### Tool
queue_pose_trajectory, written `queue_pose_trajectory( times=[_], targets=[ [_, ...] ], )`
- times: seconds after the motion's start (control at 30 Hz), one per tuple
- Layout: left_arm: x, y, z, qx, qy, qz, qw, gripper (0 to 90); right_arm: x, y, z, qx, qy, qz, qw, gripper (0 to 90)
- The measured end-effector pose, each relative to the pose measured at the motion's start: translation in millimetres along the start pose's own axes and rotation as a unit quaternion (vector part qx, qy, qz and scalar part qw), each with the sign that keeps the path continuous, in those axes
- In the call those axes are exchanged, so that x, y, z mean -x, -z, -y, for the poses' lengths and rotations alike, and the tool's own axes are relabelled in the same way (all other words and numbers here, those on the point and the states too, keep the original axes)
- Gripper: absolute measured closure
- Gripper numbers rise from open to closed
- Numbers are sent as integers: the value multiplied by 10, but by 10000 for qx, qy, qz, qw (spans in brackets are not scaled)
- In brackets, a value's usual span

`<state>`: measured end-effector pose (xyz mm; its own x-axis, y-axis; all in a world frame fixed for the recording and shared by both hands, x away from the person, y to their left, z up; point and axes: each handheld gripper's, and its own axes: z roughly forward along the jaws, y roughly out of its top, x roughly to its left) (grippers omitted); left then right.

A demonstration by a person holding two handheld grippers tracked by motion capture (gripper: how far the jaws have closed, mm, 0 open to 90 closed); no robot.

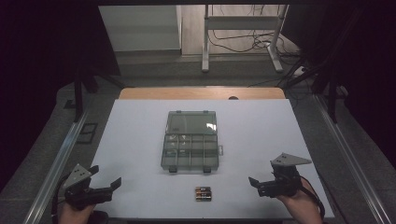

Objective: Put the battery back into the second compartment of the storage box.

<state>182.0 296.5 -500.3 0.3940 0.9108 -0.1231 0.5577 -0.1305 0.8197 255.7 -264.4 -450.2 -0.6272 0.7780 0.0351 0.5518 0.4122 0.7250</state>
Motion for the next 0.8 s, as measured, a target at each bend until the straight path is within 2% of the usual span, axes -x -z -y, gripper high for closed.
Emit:
queue_pose_trajectory(
  times=[0.23, 0.37, 0.43, 0.57, 0.8],
  targets=[
    [-9, 5, 1, 4, 29, 26, 10000, 13, -94, -106, -94, -153, 24, -155, 9998, 0],
    [-4, 1, 1, 7, 2, 26, 10000, 14, -187, -190, -154, -348, 268, -118, 9990, 0],
    [-3, 1, 1, 3, -4, 24, 10000, 14, -203, -208, -165, -374, 285, -117, 9988, 0],
    [-2, 0, 1, 0, -15, 34, 10000, 14, -252, -270, -220, -491, 313, -297, 9979, 0],
    [0, -1, 0, -9, -24, 33, 10000, 15, -348, -356, -279, -583, 442, -393, 9965, 0]
  ],
)
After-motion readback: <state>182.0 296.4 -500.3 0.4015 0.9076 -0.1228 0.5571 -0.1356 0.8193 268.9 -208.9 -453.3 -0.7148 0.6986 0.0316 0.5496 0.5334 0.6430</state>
